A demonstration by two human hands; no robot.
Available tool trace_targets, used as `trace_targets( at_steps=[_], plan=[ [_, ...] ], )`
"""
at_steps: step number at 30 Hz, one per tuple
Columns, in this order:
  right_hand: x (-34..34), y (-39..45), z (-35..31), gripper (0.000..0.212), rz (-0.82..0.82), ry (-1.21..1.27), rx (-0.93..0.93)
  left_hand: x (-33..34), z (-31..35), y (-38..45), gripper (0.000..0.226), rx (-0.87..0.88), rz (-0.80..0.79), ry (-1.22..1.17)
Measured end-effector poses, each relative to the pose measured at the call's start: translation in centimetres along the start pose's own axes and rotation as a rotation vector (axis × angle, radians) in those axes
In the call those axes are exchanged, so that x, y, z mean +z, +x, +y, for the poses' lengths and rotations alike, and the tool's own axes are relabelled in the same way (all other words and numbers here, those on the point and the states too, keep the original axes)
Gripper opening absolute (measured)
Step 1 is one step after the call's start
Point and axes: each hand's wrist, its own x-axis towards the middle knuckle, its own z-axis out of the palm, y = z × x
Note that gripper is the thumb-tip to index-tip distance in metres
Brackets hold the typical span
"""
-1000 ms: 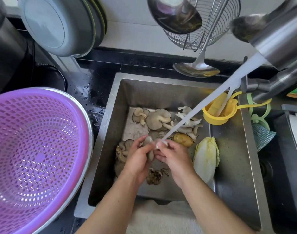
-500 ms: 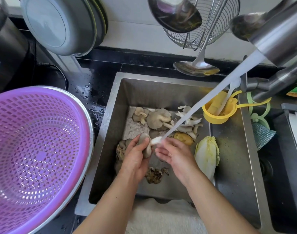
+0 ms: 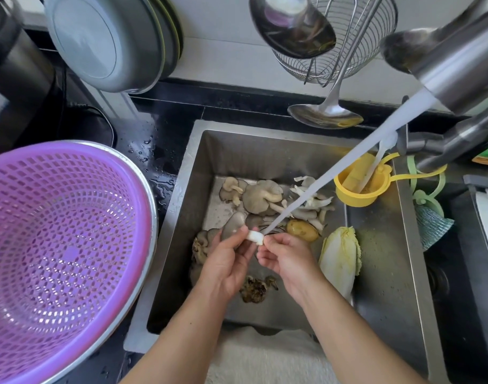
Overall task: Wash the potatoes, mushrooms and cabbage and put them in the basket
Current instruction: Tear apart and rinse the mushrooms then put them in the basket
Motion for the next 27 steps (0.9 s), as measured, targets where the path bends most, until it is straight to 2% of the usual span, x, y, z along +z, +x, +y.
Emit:
trace_targets(
  at_steps=[2,4,6,7,9,12,16,20,24,27],
  plan=[
    [-0.3,0.0,0.3,0.007,0.05,-0.104,0.022,0.1,0.1,0.1,0.069,0.032,0.038,-0.013],
    [-1.2,0.2,0.6,0.021,0.093,-0.398,0.039,0.1,0.3,0.4,0.089,0.062,0.061,-0.033],
    [-1.8,-0.1,0.7,0.033,0.064,-0.63,0.04,0.0,0.2,0.4,0.094,0.076,0.075,-0.024],
    [-1.9,-0.3,0.7,0.03,0.059,-0.618,0.026,0.1,0.0,0.3,0.091,0.073,0.076,0.002],
    [-1.6,-0.5,0.4,0.015,0.038,-0.395,-0.002,0.5,-0.5,-0.1,0.083,0.073,0.047,0.079],
    [-0.4,-0.4,-0.2,0.012,-0.035,-0.157,-0.019,0.3,-0.6,-0.2,0.081,0.084,-0.035,0.118],
    [0.3,0.2,-0.4,0.011,-0.013,-0.171,-0.063,0.4,-0.4,-0.7,0.049,0.132,-0.086,0.258],
    [0.9,0.6,-0.6,0.011,0.023,-0.141,-0.035,0.3,-0.8,-0.4,0.033,0.137,-0.099,0.292],
    [1.6,0.7,-1.4,0.019,-0.035,0.032,0.074,0.2,-1.2,-0.3,0.051,0.007,-0.116,0.39],
    [2.0,0.7,-1.4,0.018,-0.022,0.027,0.139,-0.1,-1.3,0.0,0.054,-0.047,-0.124,0.411]
  ],
)
